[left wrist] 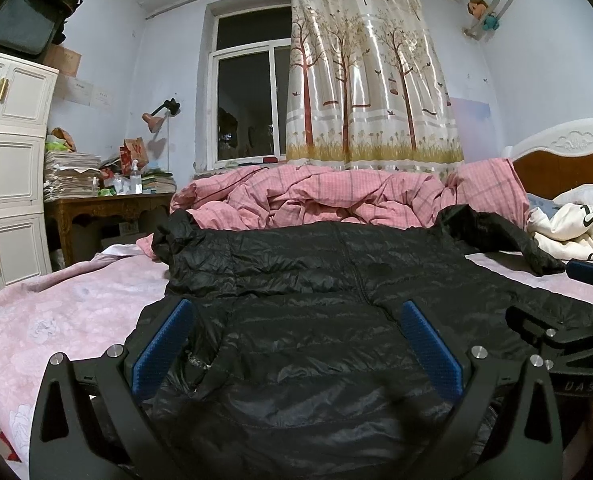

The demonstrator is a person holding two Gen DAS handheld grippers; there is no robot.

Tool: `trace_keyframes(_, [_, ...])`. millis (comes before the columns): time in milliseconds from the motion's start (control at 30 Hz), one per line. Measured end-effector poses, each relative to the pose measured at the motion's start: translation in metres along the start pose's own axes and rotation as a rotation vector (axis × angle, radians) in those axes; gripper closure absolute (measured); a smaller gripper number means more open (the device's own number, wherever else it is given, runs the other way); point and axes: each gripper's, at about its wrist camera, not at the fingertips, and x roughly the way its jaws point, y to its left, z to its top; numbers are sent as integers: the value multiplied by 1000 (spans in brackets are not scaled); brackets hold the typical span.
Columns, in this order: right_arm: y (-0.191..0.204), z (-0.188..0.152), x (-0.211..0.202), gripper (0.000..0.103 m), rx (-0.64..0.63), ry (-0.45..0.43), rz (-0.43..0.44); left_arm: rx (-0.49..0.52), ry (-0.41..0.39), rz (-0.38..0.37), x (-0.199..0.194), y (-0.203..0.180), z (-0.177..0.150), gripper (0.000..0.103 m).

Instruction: Fold large clothes

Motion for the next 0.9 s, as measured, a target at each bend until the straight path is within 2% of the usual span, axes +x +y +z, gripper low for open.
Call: trace_keyframes(900, [-11,1,1,0,16,-2,2,13,-1,1,0,0,-1,0])
